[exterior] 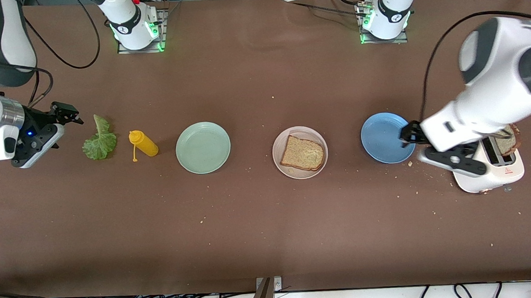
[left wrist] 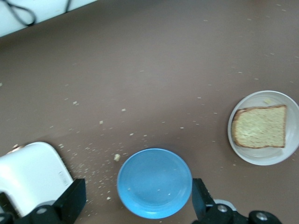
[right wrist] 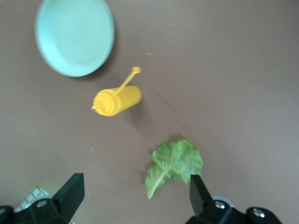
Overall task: Make sandwich in beige plate with both arms
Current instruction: 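Raise the left gripper toward the toaster while the right gripper reaches the bottle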
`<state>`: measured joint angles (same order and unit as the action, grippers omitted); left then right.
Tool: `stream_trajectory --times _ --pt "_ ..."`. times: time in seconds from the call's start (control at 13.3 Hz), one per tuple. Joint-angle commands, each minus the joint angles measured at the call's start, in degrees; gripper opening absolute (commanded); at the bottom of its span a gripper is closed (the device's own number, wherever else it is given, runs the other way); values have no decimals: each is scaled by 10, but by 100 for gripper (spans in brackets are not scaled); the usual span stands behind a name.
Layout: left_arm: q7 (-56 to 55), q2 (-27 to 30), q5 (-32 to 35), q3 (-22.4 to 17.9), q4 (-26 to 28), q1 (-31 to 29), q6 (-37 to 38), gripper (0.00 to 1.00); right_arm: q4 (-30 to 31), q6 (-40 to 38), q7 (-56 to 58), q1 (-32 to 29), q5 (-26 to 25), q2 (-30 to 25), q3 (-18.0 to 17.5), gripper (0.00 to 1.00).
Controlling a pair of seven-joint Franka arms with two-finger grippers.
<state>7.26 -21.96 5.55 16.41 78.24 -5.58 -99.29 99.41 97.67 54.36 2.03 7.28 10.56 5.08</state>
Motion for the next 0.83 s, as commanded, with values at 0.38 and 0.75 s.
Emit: stream_trajectory --times 0.38,0.75 --pt "-153 22 20 14 -11 -54 71 100 32 2 433 -41 248 131 56 99" --pt "-116 31 9 11 -10 -58 85 100 101 11 561 -70 374 157 56 99"
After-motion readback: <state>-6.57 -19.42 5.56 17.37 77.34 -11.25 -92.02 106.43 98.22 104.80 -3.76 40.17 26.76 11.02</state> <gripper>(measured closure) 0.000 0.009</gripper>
